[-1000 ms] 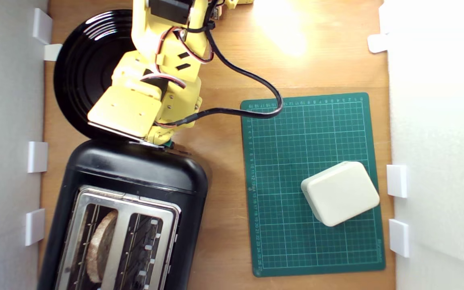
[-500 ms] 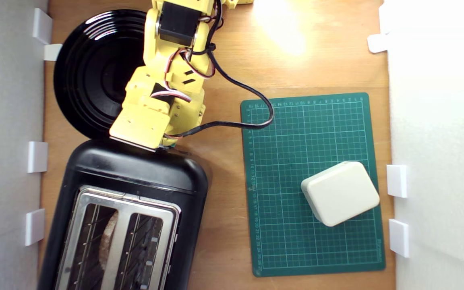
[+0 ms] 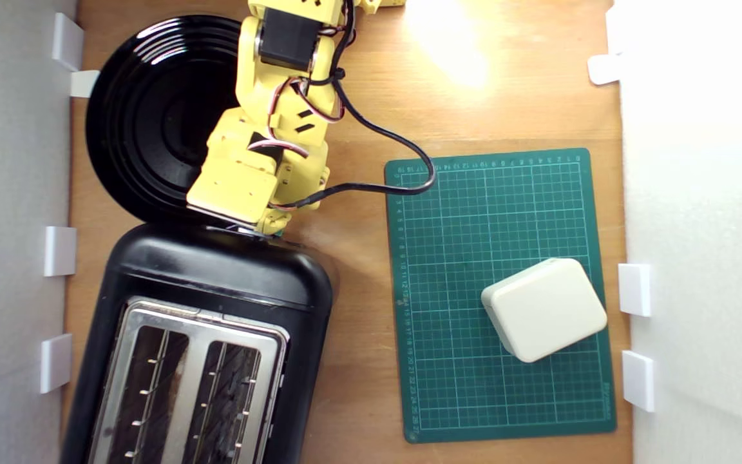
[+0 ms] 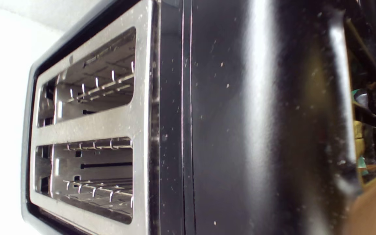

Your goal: Start toaster

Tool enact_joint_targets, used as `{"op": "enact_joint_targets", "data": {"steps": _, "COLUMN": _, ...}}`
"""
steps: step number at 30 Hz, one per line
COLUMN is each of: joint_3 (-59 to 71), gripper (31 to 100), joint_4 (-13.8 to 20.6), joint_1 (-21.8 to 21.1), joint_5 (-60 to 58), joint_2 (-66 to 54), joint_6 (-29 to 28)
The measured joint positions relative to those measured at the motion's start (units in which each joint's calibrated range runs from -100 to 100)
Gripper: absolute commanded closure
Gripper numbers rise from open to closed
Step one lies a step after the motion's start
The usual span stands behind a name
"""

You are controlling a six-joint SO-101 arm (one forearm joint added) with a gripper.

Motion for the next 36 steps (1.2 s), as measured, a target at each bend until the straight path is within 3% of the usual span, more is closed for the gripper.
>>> {"op": "enact_joint_targets", "data": {"steps": 9, "joint_3": 4.4, "gripper": 98.9, "joint_4": -6.3, "joint_1": 0.1, "joint_5": -4.0, "joint_2": -0.3, "joint_6": 0.3}}
{"op": "enact_joint_targets", "data": {"steps": 30, "joint_3": 10.7, "gripper": 98.9, "joint_4": -7.8, "joint_1": 2.9, "joint_5": -8.9, "joint_2": -0.7, "joint_6": 0.5}}
{"op": "enact_joint_targets", "data": {"steps": 36, "joint_3": 17.6, "gripper": 98.9, "joint_4": -7.8, "joint_1": 3.3, "joint_5": -17.4, "joint_2": -1.0, "joint_6": 0.8}}
